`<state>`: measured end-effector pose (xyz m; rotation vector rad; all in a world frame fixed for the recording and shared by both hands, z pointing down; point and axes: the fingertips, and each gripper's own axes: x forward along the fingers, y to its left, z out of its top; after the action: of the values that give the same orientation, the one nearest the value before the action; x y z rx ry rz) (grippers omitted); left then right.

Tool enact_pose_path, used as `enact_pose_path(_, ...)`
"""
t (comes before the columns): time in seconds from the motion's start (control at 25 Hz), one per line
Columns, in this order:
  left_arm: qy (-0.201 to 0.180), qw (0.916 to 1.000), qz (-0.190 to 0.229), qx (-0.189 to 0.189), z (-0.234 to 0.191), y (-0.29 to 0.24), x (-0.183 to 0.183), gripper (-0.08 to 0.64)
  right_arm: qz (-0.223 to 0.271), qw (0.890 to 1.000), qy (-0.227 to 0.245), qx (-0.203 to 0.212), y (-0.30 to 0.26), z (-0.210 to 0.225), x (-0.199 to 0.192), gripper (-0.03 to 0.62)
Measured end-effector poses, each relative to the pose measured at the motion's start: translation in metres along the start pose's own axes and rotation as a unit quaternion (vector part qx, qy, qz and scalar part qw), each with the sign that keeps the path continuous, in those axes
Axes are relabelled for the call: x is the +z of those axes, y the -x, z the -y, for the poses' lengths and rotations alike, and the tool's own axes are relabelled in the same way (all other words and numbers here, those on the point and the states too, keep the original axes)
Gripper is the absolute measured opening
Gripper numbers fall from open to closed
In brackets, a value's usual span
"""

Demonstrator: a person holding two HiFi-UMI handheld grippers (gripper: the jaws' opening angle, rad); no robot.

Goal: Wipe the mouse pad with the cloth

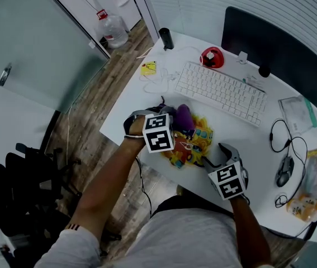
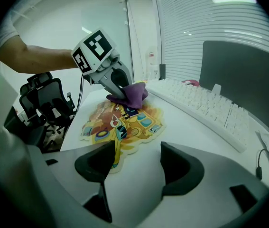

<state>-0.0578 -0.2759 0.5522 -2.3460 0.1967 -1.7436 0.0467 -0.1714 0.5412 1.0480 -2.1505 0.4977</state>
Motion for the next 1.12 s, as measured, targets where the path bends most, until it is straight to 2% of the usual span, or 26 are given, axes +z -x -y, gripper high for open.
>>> enact_pose_path(0.12, 0.017, 0.9997, 0.0, 0.016, -0.01, 0.006, -0.015, 0.083, -0.001, 1.0, 0.0, -0.001, 0.0, 0.0, 0.0, 0.258)
enact_pose_path(0.32, 0.05, 0.9986, -0.009, 0.019, -0.014, 0.013, -0.044, 0.083, -0.002, 1.0, 0.0, -0.004, 0.0, 0.0, 0.0, 0.258)
enact_pose_path(0.6, 0.071, 0.9966, -0.014, 0.039, -0.017, 0.026, -0.063, 0.083, -0.003, 1.0, 0.004, -0.006, 0.0, 0.0, 0.0, 0.259)
enact_pose_path(0.84, 0.055, 0.9973, 0.008, 0.049, -0.004, 0.038, -0.039, 0.083, 0.002, 1.0, 0.0, -0.004, 0.0, 0.002, -0.001, 0.259)
enact_pose_path(1.12, 0.005, 0.9985, 0.043, 0.034, 0.03, 0.042, 0.016, 0.083, 0.011, 1.0, 0.004, 0.003, 0.008, -0.011, 0.003, 0.259)
